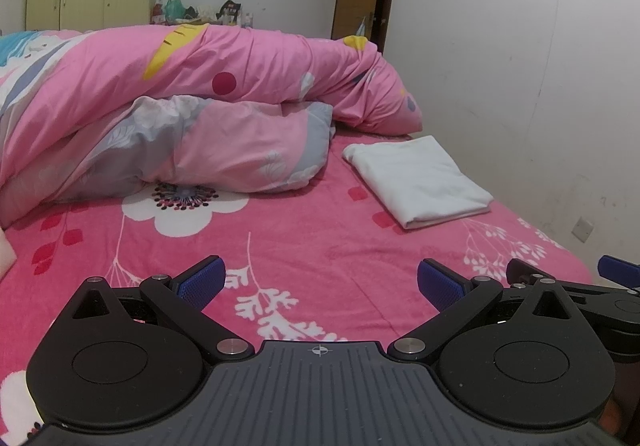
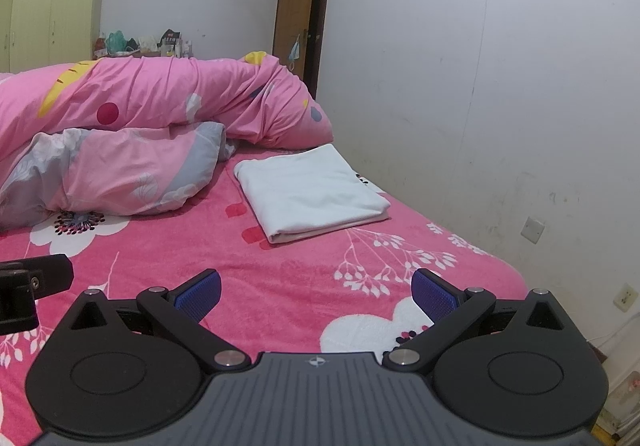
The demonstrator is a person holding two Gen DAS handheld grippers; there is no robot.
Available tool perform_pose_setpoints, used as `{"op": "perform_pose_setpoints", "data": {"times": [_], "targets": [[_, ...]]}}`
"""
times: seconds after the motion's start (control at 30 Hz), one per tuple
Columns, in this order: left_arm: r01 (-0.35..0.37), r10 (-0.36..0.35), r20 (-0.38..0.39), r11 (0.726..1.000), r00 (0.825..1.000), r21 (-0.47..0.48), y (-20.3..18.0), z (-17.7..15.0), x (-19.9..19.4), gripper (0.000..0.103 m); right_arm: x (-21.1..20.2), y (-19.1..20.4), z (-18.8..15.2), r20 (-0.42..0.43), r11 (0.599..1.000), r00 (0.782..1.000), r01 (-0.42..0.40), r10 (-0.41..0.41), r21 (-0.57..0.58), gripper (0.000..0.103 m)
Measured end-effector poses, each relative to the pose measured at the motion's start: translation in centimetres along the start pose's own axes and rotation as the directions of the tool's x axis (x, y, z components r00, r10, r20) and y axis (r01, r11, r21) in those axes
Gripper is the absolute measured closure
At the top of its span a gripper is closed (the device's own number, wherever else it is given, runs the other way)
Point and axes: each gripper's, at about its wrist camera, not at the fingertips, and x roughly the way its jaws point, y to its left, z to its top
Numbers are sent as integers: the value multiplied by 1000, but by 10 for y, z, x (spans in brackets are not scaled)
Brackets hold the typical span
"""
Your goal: Fold clothes
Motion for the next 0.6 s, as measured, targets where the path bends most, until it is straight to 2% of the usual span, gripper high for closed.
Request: {"op": "perform_pose_setpoints", "data": {"times": [0.6], "targets": [[1, -1, -4, 1000, 1000, 1, 0, 0, 0, 0, -4, 2, 1, 0, 1000, 1000, 14, -14, -9, 0]]}}
